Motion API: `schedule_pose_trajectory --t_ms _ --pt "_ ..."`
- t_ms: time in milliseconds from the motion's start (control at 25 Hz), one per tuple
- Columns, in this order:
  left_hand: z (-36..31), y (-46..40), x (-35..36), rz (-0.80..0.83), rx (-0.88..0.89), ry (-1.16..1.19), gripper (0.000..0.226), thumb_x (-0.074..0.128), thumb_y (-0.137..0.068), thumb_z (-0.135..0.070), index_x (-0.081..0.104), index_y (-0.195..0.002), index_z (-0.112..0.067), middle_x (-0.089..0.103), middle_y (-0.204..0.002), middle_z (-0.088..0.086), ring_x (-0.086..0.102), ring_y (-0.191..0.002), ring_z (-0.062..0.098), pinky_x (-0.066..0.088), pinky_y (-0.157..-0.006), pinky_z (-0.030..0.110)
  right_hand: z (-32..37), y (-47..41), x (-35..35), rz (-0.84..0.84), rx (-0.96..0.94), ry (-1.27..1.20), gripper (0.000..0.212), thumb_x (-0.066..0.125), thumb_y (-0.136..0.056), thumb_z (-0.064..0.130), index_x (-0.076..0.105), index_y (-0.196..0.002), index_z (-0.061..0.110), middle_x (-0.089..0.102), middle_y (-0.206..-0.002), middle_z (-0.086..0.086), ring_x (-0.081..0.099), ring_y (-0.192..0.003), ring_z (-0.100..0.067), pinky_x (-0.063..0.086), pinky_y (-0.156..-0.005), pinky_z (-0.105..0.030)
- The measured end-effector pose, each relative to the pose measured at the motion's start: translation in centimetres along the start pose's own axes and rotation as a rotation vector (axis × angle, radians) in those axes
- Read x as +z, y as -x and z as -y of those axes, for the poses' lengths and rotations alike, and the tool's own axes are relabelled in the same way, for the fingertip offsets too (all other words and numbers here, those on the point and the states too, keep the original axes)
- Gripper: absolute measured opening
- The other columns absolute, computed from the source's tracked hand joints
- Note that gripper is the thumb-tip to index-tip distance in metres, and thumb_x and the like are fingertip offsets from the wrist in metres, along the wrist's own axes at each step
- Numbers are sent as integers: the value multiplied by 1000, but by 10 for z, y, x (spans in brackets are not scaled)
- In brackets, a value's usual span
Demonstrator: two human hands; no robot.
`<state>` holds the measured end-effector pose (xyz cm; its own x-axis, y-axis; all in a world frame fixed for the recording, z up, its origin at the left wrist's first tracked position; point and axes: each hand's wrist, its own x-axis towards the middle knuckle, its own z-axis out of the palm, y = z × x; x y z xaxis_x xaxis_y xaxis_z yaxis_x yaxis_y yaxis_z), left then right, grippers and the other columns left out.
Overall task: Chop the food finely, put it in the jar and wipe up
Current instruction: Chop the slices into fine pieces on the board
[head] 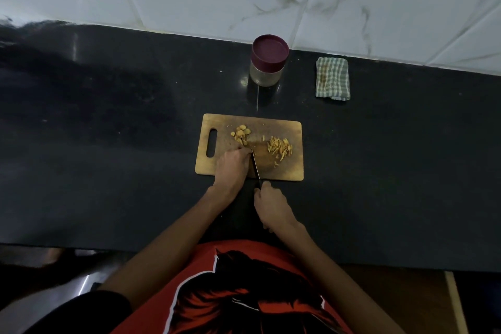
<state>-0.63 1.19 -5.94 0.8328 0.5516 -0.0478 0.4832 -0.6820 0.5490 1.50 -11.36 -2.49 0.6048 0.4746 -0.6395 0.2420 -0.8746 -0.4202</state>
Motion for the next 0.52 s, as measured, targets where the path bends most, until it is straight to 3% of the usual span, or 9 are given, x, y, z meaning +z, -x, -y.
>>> schedule_pose_trajectory --t_ms 120,200,400,520 --pt "-2 0 0 10 -13 10 21 49 -95 -14 70 -93 -10 69 -89 5 63 -73 18 53 -65 38 -4 3 0 -38 -2 8 24 36 -105 28 49 -110 9 62 -106 -12 62 -92 -25 50 -72 -38" --pt "-2 -1 0 5 -27 7 21 50 -95 -15 70 -93 -9 69 -90 5 62 -75 19 51 -66 37 -4 0 -7 -112 26 -37 26 35 -105 29 51 -109 9 62 -104 -12 64 -92 -27 54 -75 -42" --pt "-10 -1 -6 -45 -19 136 18 55 -92 -10 69 -103 -12 69 -93 3 58 -80 10 42 -70 19 -11 1 -17 -124 45 -130 21 36 -105 30 48 -98 14 61 -95 -10 66 -83 -27 58 -75 -50" --pt "-25 -4 -7 -66 -16 275 32 59 -88 -5 62 -118 -15 69 -94 -1 59 -83 5 39 -73 7 -15 4 -19 -150 25 -149 22 36 -104 31 48 -92 17 62 -91 -9 67 -79 -26 59 -72 -51"
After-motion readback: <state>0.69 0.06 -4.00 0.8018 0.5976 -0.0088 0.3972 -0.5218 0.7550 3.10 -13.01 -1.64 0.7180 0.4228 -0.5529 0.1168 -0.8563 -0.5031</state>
